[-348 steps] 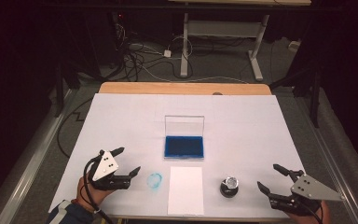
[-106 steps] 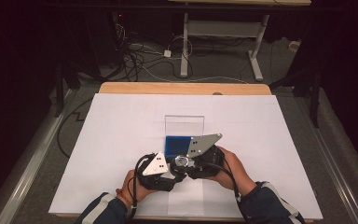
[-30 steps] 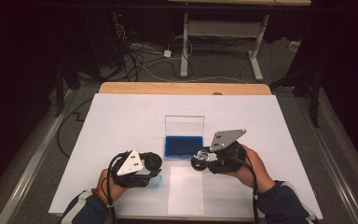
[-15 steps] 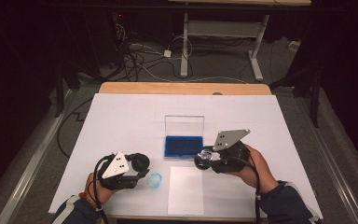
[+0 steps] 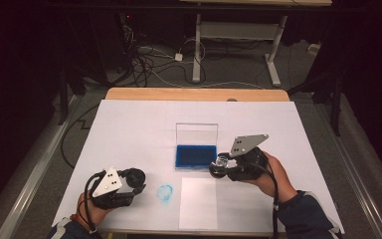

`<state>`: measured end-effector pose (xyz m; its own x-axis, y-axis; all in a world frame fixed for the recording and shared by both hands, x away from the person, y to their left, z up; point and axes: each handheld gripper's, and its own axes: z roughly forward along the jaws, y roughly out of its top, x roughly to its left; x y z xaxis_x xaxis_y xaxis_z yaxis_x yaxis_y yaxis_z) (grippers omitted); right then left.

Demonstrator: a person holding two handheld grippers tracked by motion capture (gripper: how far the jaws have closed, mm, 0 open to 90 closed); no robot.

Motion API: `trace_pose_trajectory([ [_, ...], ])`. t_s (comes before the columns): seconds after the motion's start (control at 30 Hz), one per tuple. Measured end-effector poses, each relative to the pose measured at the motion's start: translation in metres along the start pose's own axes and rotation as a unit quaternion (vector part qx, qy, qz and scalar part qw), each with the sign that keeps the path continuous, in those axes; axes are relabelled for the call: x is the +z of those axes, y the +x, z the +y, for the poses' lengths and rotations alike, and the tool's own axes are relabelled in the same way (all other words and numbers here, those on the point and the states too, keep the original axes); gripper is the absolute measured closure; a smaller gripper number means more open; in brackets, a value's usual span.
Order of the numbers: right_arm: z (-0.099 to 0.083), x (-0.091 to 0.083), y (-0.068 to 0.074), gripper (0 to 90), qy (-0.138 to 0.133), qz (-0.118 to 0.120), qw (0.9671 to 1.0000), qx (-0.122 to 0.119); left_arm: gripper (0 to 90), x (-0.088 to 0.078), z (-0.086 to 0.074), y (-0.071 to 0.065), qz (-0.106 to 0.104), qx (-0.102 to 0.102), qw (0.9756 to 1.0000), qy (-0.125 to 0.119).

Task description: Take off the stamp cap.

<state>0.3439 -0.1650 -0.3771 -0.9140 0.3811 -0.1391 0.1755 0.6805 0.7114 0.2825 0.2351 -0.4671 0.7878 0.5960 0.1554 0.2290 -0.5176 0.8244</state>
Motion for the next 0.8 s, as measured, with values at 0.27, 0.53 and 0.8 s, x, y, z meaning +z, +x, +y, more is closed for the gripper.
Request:
trace_pose_trajectory([
  [0.27,0.002,-0.001,-0.003,56.6,-0.001,-0.012,0.9999,0.001,36.7,-0.002,-0.001,-0.002,0.002,0.003,1.0000,0.001],
  [0.53,0.018,0.011,-0.010,56.6,0.013,-0.009,0.9998,-0.011,36.8,-0.003,-0.003,-0.002,0.002,0.003,1.0000,0.004],
  [0.8,0.031,0.030,-0.024,56.6,0.029,-0.006,0.9994,-0.015,36.7,-0.003,-0.006,-0.001,0.000,-0.004,1.0000,0.004],
])
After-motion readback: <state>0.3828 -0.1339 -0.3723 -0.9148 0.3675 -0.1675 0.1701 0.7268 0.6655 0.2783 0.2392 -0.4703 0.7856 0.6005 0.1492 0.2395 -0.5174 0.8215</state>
